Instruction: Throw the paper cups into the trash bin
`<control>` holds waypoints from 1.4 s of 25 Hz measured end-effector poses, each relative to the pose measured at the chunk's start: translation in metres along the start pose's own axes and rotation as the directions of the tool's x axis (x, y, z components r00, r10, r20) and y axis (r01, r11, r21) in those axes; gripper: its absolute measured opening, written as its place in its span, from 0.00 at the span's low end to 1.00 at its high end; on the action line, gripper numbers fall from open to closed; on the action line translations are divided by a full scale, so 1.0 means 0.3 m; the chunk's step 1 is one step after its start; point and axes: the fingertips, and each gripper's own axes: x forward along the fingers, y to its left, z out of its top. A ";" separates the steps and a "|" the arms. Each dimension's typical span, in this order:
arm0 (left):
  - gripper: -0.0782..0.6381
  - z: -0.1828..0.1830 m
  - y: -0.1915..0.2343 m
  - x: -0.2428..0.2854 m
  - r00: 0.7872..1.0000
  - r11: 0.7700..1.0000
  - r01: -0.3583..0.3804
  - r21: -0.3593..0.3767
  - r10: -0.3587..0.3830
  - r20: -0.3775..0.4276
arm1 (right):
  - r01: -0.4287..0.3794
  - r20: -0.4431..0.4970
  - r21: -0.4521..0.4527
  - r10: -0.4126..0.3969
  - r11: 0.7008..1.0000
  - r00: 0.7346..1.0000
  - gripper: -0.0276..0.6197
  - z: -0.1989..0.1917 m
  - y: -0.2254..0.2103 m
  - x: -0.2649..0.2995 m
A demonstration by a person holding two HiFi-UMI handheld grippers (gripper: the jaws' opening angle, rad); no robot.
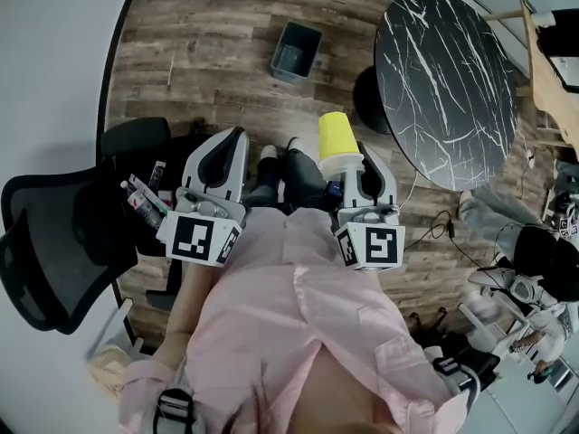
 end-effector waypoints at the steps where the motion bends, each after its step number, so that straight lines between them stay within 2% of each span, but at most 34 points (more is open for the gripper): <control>1: 0.13 0.001 0.004 0.007 1.000 1.000 -0.002 -0.002 0.002 -0.001 | -0.003 -0.001 0.000 0.003 1.000 1.000 0.11 0.002 -0.002 0.010; 8: 0.13 0.020 0.028 0.101 1.000 1.000 -0.020 -0.013 0.020 -0.003 | -0.026 -0.001 0.000 0.026 1.000 1.000 0.11 0.026 -0.056 0.093; 24: 0.13 0.082 -0.002 0.434 0.997 0.999 -0.051 -0.010 0.052 0.056 | -0.034 0.031 -0.012 0.034 0.999 0.999 0.11 0.096 -0.350 0.290; 35: 0.13 0.077 0.016 0.503 0.995 0.996 -0.084 -0.026 0.086 0.049 | -0.054 0.018 -0.006 0.054 0.999 0.998 0.11 0.096 -0.409 0.353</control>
